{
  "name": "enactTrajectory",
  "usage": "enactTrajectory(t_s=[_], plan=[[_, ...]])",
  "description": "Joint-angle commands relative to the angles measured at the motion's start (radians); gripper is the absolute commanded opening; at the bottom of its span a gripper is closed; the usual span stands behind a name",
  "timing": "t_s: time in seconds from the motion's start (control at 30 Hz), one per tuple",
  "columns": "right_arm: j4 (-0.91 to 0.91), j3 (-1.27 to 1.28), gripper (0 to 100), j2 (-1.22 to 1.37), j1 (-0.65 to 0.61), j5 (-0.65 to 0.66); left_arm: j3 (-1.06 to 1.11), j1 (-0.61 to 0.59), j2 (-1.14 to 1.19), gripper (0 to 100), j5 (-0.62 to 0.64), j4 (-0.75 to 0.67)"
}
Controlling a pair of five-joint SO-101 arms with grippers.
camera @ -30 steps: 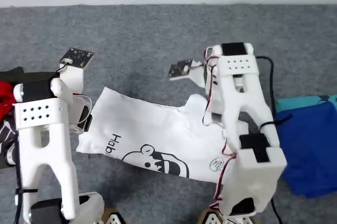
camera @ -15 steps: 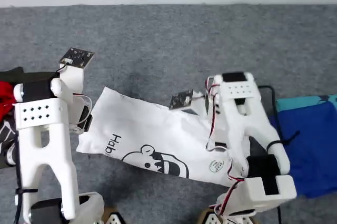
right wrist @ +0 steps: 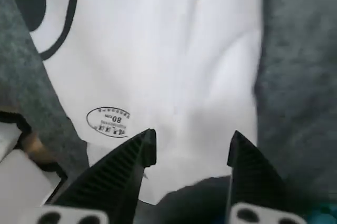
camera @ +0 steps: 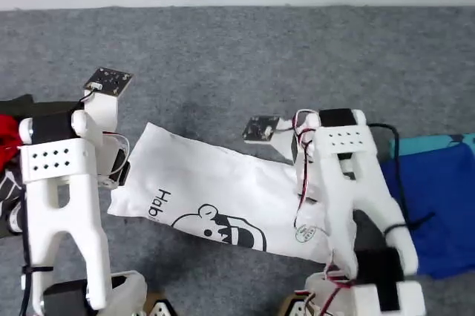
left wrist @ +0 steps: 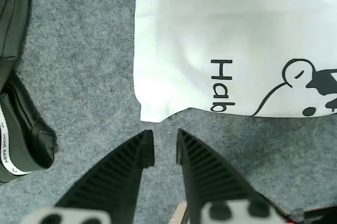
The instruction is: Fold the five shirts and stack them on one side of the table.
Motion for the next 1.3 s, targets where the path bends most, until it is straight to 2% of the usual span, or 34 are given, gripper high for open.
enactTrajectory(t_s=[0.0,0.2,0.33,0.4,0.53,0.7,0.93,1.13,1.27], plan=[[-0.031,-0.034,22.6,-0.051,-0.005,-0.066,-0.004,0.015,0.0,8,0.009,0.005],[-0.189,-0.032,19.9,0.108,-0.031,-0.288,-0.004,0.014,0.002,8,0.012,-0.005],[-0.189,-0.057,19.9,0.125,-0.035,-0.359,-0.005,0.011,0.009,8,0.017,-0.103],[-0.189,-0.068,19.9,0.094,-0.035,-0.388,-0.007,0.011,0.057,9,0.015,-0.172],[-0.183,-0.066,19.9,0.013,-0.031,-0.445,-0.021,0.009,0.29,16,0.017,-0.288],[-0.079,-0.066,19.9,-0.088,-0.028,-0.456,-0.203,-0.006,0.554,17,0.035,-0.258],[-0.045,-0.066,19.9,-0.182,-0.028,-0.459,-0.484,-0.04,0.821,17,0.008,-0.121],[-0.045,-0.064,19.9,-0.188,-0.028,-0.459,-0.55,-0.028,0.97,17,0.009,-0.091],[-0.045,-0.064,19.9,-0.186,-0.028,-0.459,-0.55,0.055,1.005,14,0.006,-0.055]])
